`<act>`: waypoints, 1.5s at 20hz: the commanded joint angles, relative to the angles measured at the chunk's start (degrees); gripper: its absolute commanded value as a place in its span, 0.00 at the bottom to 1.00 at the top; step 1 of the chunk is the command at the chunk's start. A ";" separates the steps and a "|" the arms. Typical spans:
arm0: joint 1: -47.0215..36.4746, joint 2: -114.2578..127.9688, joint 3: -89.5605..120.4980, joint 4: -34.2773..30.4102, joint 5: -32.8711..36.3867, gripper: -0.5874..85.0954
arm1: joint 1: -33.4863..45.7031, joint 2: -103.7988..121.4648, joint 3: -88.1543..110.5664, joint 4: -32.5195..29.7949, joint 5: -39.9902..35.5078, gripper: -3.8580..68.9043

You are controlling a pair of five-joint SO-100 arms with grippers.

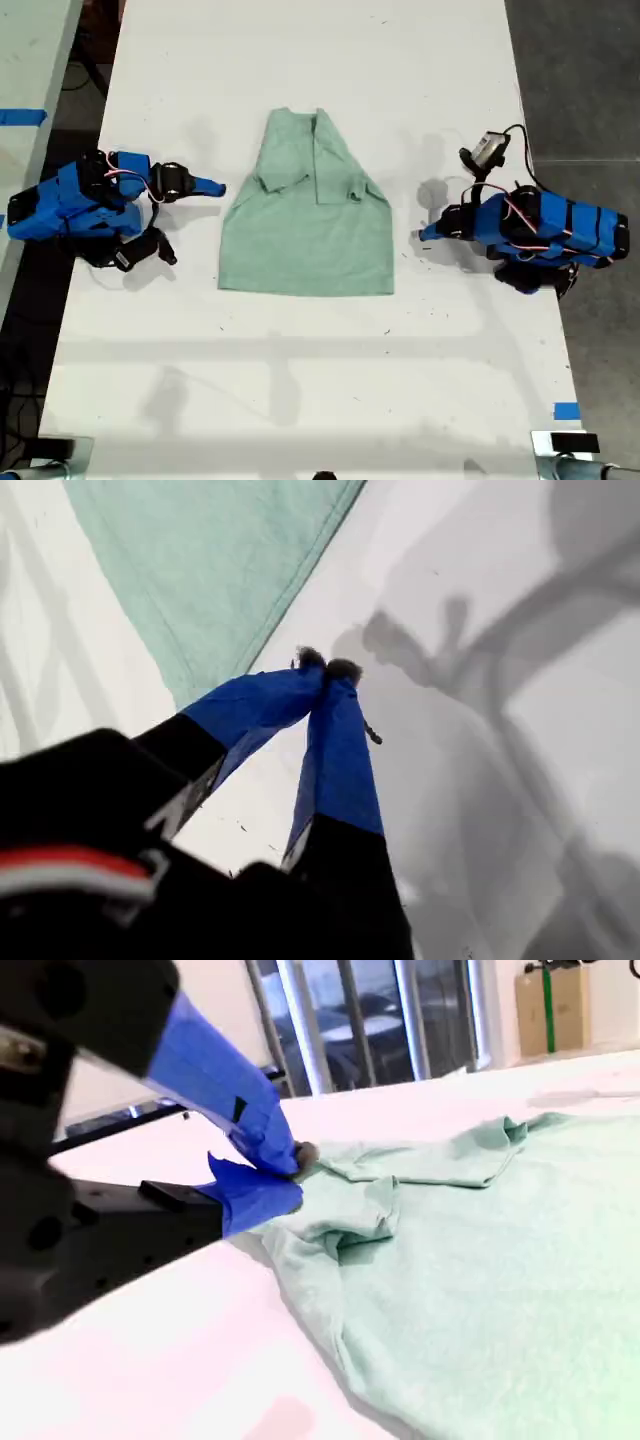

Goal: Fold t shirt

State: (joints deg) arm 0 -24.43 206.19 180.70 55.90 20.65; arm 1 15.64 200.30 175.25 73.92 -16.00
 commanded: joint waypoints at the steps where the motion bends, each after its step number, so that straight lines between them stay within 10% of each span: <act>1: -1.58 0.44 -0.44 0.53 -2.02 0.01 | -0.62 0.70 2.90 -0.79 1.05 0.05; 7: -4.83 0.44 -0.62 3.43 -3.25 0.01 | 6.24 0.70 0.62 6.68 6.77 0.19; 10: -2.99 0.44 0.26 3.34 -5.27 0.01 | 5.54 0.70 0.62 6.68 6.33 0.06; 30: -0.79 0.44 1.23 0.88 -5.89 0.01 | 2.46 0.70 0.44 6.86 9.49 0.05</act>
State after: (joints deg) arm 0 -26.02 206.19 181.58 58.45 15.82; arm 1 18.90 200.30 175.17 80.51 -7.47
